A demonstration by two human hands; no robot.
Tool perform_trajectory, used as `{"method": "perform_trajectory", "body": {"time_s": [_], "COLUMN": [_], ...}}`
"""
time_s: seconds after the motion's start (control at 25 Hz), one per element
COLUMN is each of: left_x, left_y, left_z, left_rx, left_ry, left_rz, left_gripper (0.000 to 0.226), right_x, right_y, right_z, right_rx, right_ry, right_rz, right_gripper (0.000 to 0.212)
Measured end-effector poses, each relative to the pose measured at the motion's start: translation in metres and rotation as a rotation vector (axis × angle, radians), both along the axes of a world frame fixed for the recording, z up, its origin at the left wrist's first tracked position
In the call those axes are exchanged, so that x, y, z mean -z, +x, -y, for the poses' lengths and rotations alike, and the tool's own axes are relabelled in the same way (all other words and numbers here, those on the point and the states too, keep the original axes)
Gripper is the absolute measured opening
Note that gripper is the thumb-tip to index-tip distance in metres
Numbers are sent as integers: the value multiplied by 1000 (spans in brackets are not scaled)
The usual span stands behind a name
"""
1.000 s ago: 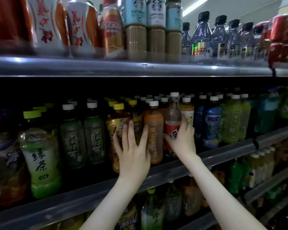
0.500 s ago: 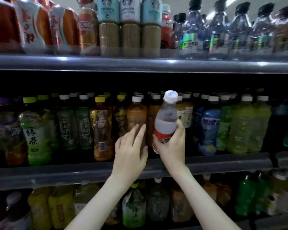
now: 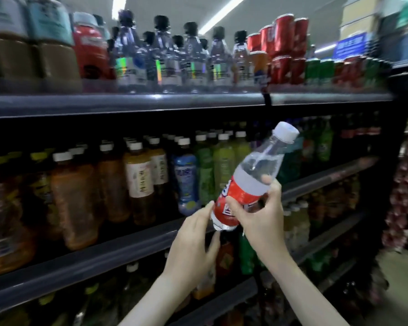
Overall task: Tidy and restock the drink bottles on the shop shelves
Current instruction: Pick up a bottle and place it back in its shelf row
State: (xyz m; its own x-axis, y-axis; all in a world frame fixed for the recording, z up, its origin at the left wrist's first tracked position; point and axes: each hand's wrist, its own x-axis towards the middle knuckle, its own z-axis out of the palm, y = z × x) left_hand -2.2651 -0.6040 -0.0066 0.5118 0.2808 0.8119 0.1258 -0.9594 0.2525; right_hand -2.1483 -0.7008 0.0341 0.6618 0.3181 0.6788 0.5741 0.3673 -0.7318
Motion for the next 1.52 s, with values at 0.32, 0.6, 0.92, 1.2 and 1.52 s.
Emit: {"method": "perform_trajectory", "body": {"time_s": [0.32,0.6,0.92,1.2,1.52], "left_x": [2,-12,-31,-32,-22], "left_y": [212,356,477,526,537], "left_z": [68,85,17,-29,-34], "left_rx": [-13,-152,-551,-750,-836], "left_ry": [-4,-205,-109,43,88], "left_rz": [-19,19,104,209,196], "left_gripper": [58,66,90,104,98], "right_x": [14,20,10,-4,-1], "right_y": [208,359,488,577,616], "right_z": [100,129,62,-37,-80], "right_rx": [105,109,103,96,106], "right_ry": [70,63,177,-92,-388], "right_rz": [-105,-131,-90,16,192], "right_gripper": [75,76,80,81,90]}}
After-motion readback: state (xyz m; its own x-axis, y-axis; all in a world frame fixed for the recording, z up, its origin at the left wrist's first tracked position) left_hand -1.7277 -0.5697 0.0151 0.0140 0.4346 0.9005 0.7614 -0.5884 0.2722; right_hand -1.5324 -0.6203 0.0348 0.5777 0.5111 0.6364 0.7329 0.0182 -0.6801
